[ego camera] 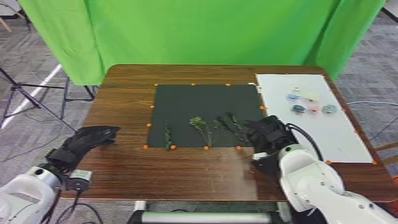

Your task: Arrange flowers

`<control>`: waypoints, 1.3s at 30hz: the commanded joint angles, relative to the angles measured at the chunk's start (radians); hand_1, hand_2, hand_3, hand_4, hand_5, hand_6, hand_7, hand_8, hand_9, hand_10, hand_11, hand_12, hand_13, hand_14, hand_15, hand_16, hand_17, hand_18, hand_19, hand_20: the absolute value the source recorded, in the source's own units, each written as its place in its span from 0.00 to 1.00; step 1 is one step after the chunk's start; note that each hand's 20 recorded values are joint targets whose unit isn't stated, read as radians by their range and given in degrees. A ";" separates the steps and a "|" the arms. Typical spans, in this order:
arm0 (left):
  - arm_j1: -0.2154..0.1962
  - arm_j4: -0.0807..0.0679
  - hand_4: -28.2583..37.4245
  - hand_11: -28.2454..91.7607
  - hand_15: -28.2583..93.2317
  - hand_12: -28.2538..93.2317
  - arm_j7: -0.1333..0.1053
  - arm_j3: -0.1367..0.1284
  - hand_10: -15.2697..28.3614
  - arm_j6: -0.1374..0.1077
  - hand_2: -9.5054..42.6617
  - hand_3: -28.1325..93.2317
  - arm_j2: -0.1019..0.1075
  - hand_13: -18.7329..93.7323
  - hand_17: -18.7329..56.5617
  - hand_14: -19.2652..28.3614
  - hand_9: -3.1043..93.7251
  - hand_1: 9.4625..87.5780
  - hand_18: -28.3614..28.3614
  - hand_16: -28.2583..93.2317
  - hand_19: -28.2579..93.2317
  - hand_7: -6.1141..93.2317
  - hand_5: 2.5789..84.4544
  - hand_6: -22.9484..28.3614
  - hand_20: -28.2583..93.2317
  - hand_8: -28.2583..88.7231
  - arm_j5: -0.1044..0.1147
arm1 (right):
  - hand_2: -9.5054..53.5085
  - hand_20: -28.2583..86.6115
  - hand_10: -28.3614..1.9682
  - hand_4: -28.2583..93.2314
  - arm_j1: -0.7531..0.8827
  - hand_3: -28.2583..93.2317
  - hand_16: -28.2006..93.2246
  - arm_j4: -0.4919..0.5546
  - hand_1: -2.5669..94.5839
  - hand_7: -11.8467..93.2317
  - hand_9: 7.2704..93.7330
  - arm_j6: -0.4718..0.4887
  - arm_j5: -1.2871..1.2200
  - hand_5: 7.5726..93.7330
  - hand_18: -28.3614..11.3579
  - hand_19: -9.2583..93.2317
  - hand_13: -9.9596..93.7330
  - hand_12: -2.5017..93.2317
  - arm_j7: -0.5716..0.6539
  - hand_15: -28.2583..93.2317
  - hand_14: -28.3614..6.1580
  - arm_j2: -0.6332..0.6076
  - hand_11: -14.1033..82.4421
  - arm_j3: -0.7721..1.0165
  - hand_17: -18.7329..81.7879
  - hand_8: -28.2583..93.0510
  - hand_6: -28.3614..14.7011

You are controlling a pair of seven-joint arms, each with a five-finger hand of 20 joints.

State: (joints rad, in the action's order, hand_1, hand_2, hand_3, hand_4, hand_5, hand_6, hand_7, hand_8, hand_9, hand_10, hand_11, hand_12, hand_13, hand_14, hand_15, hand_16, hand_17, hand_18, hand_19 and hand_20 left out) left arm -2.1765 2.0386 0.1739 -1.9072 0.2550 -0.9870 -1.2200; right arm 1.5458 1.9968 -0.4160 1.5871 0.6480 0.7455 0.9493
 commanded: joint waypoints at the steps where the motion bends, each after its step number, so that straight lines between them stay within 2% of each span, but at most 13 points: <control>1: -0.013 -0.027 0.16 0.36 0.37 0.32 0.024 0.020 0.71 0.022 0.17 0.70 -0.010 0.46 0.31 0.82 0.41 0.27 0.77 0.21 0.33 0.20 0.46 0.54 0.33 0.19 -0.004 | 0.16 0.57 0.29 0.18 0.009 0.70 0.49 0.021 0.26 0.38 0.80 0.034 -0.003 0.67 0.48 0.93 1.00 0.21 -0.007 0.61 0.68 0.014 0.25 -0.036 0.88 0.18 0.49; 20: -0.017 -0.027 0.16 0.36 0.37 0.32 0.025 0.016 0.71 0.023 0.17 0.69 -0.016 0.46 0.31 0.82 0.41 0.27 0.77 0.21 0.33 0.20 0.46 0.54 0.33 0.19 -0.001 | 0.17 0.55 0.30 0.18 0.047 0.70 0.51 0.053 0.26 0.38 0.81 0.071 -0.054 0.67 0.47 0.95 1.00 0.21 -0.019 0.61 0.67 -0.007 0.26 -0.006 0.87 0.18 0.49; 27: -0.021 -0.023 0.16 0.36 0.37 0.32 0.031 0.008 0.71 0.032 0.17 0.70 -0.023 0.45 0.31 0.82 0.41 0.27 0.77 0.21 0.33 0.20 0.46 0.54 0.33 0.19 -0.003 | 0.16 0.54 0.31 0.18 0.122 0.70 0.51 0.130 0.26 0.38 0.82 0.032 -0.055 0.68 0.47 0.96 1.00 0.23 -0.046 0.61 0.68 -0.009 0.28 0.215 0.87 0.18 0.49; 28: -0.025 -0.022 0.16 0.36 0.37 0.32 0.030 0.008 0.71 0.025 0.17 0.70 -0.015 0.45 0.31 0.82 0.41 0.27 0.77 0.21 0.33 0.20 0.46 0.54 0.33 0.19 0.003 | 0.15 0.54 0.31 0.19 0.124 0.71 0.51 0.142 0.26 0.38 0.83 0.020 -0.055 0.68 0.47 0.96 1.00 0.23 -0.056 0.61 0.68 -0.019 0.29 0.247 0.87 0.18 0.49; 30: -0.021 -0.023 0.16 0.36 0.37 0.32 0.031 0.005 0.71 0.027 0.17 0.70 -0.016 0.45 0.31 0.82 0.41 0.26 0.77 0.21 0.33 0.20 0.46 0.54 0.33 0.19 0.003 | 0.13 0.55 0.32 0.19 0.108 0.72 0.52 0.150 0.27 0.38 0.83 -0.003 -0.032 0.68 0.46 0.97 1.00 0.23 -0.066 0.61 0.68 -0.037 0.29 0.289 0.86 0.18 0.49; 34: -0.016 -0.025 0.16 0.37 0.37 0.32 0.029 0.017 0.71 0.020 0.17 0.70 -0.013 0.45 0.31 0.82 0.41 0.27 0.77 0.21 0.33 0.20 0.46 0.54 0.33 0.19 0.001 | 0.05 0.56 0.36 0.18 0.048 0.73 0.53 0.115 0.33 0.38 0.80 -0.045 0.073 0.67 0.43 0.99 0.97 0.24 -0.115 0.63 0.67 -0.092 0.29 0.281 0.82 0.17 0.53; 39: -0.006 -0.028 0.16 0.36 0.37 0.32 0.032 0.026 0.71 0.033 0.17 0.70 -0.016 0.45 0.31 0.82 0.41 0.27 0.77 0.21 0.33 0.20 0.46 0.54 0.33 0.19 -0.001 | 0.00 0.58 0.39 0.17 -0.068 0.76 0.53 0.028 0.39 0.34 0.70 -0.020 0.327 0.63 0.41 1.00 0.92 0.26 -0.105 0.66 0.68 -0.168 0.28 0.161 0.77 0.18 0.60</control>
State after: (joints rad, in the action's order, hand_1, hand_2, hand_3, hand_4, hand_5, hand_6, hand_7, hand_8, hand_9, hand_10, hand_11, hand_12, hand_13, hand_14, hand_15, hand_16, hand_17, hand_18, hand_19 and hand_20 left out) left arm -2.1704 2.0352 0.1737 -1.9068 0.2611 -0.9939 -1.2191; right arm 1.6314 2.1108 -0.4532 1.6548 0.5516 0.6790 1.2044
